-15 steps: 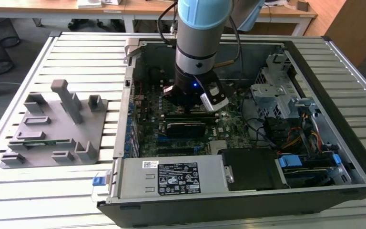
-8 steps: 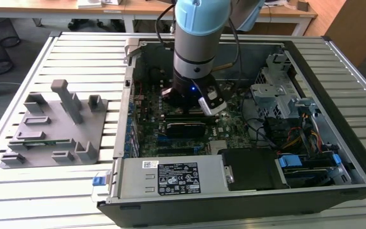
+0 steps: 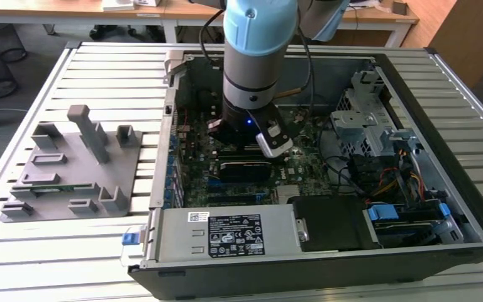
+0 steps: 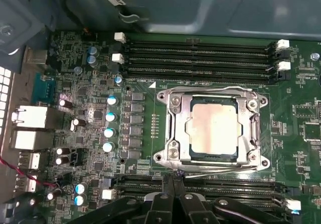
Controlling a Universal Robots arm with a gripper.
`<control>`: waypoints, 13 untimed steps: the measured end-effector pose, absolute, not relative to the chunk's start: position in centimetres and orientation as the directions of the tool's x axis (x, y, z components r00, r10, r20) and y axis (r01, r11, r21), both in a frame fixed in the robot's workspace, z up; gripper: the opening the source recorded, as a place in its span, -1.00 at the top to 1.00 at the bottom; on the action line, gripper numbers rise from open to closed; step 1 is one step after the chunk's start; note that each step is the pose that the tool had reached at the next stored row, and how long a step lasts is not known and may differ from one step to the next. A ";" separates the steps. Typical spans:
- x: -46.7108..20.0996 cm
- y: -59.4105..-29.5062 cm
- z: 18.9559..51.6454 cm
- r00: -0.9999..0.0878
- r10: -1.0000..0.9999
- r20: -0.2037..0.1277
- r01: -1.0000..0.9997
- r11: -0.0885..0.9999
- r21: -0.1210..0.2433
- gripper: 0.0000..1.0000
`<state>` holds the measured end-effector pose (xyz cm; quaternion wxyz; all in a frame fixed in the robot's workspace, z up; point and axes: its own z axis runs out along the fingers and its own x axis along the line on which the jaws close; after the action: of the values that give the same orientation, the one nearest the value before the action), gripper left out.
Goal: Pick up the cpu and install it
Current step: 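Install the second cpu locking lever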
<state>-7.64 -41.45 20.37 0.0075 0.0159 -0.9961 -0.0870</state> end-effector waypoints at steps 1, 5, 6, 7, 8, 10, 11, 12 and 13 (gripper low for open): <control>-7.6 -41.5 20.4 -0.999 -0.033 0.012 -0.030 0.984 0.177 0.79; -7.7 -41.5 20.2 -0.999 -0.033 0.012 -0.030 0.982 0.186 0.79; -7.7 -41.5 20.2 -0.999 -0.033 0.012 -0.030 0.982 0.187 0.79; -7.8 -41.6 20.2 -0.999 -0.033 0.012 -0.031 0.982 0.187 0.79; -7.9 -41.6 20.2 -0.999 -0.033 0.012 -0.030 0.982 0.187 0.79; -8.0 -41.6 20.1 -0.999 -0.033 0.011 -0.030 0.982 0.188 0.79; -8.1 -41.6 20.1 -0.999 -0.033 0.012 -0.030 0.982 0.188 0.79; -8.2 -41.7 20.1 -0.999 -0.033 0.012 -0.030 0.982 0.189 0.79; -8.3 -41.7 20.0 -0.999 -0.033 0.012 -0.030 0.981 0.189 0.79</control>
<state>-8.29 -41.67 20.05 0.0074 0.0160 -0.9953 -0.0949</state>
